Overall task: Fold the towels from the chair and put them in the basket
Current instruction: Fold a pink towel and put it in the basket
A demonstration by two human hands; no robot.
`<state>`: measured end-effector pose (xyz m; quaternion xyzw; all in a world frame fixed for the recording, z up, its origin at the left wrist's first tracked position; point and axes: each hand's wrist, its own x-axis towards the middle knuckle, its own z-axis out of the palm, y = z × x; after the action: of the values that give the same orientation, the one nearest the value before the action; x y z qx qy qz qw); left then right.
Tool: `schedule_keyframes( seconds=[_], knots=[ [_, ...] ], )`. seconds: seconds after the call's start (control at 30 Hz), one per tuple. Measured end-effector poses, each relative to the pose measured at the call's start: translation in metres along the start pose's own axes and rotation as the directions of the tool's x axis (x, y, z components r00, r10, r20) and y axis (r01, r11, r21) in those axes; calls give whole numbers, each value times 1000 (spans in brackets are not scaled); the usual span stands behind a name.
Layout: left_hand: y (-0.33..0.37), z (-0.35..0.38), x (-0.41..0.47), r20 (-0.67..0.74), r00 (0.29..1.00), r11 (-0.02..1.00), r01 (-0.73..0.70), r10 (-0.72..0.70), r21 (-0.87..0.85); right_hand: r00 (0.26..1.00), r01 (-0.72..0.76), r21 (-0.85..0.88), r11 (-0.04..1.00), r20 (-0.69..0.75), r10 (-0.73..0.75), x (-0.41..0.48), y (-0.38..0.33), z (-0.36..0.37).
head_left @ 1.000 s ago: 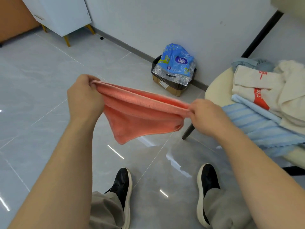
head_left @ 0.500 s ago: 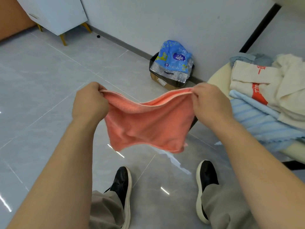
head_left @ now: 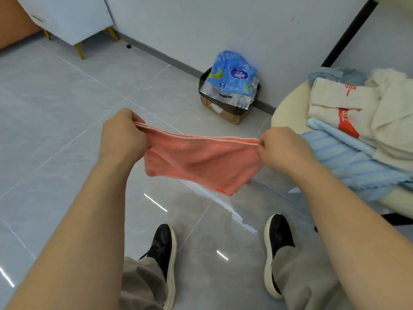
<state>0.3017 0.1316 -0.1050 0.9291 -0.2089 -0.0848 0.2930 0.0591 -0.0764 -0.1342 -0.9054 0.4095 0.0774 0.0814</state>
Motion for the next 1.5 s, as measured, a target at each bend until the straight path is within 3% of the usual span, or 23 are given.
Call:
schedule_keyframes(
  seconds=[0.07,0.3,0.37,0.4,0.43,0.47,0.5,0.53,0.57,0.6,0.63,0.67,0.73,0.8,0.93,1.1,1.37,1.5],
  knots=[
    [-2,0,1,-53,999,1000,0,0,-6,999,-16,14,1000,-39,17,6,0,0],
    [-2,3,3,-53,999,1000,-7,6,-29,984,46,-21,999,172,-41,-1,3,-6],
    [-2,2,3,-49,999,999,-3,2,-32,986,61,12,998,155,-63,0,3,-12],
    [-2,2,3,-52,999,1000,-12,11,-27,995,71,30,997,67,-73,-1,0,-18],
    [1,1,2,-65,998,999,-29,27,-35,986,115,80,990,-133,-104,-2,-4,-20],
    [4,0,0,-89,995,997,-55,49,-56,894,199,132,971,-431,-124,-6,-9,-19],
    [6,-1,0,-118,990,993,-82,72,-79,760,258,130,957,-639,-118,-12,-17,-20],
    [7,-1,0,-133,987,990,-101,88,-96,753,265,97,959,-642,-143,-15,-24,-19],
    [7,0,-2,-111,989,989,-112,101,-100,895,260,44,965,-385,-224,-19,-28,-13],
    [8,2,-4,-42,991,989,-132,129,-74,971,230,-38,972,80,-227,-25,-33,-5],
    [11,8,-7,66,983,986,-169,169,-12,906,191,-100,977,401,-136,-27,-36,3],
    [14,14,-9,179,962,974,-220,207,59,894,186,-121,975,432,-117,-24,-39,5],
    [14,25,-15,245,944,959,-257,222,122,966,187,-21,982,184,-180,-13,-42,0],
    [18,27,-14,160,959,962,-253,236,98,986,159,-17,987,50,-158,-4,-42,-3],
    [16,18,-6,1,980,977,-201,201,65,990,134,-6,991,53,-133,-5,-39,-2],
    [11,11,-8,-6,995,994,-95,96,50,988,154,50,987,-38,-152,3,-30,3],
    [11,9,-8,-14,997,995,-81,82,57,996,78,93,993,-50,-73,1,-20,-5],
    [8,7,-5,-24,995,993,-99,100,59,991,43,144,989,-132,-24,2,-12,-6]
  ],
)
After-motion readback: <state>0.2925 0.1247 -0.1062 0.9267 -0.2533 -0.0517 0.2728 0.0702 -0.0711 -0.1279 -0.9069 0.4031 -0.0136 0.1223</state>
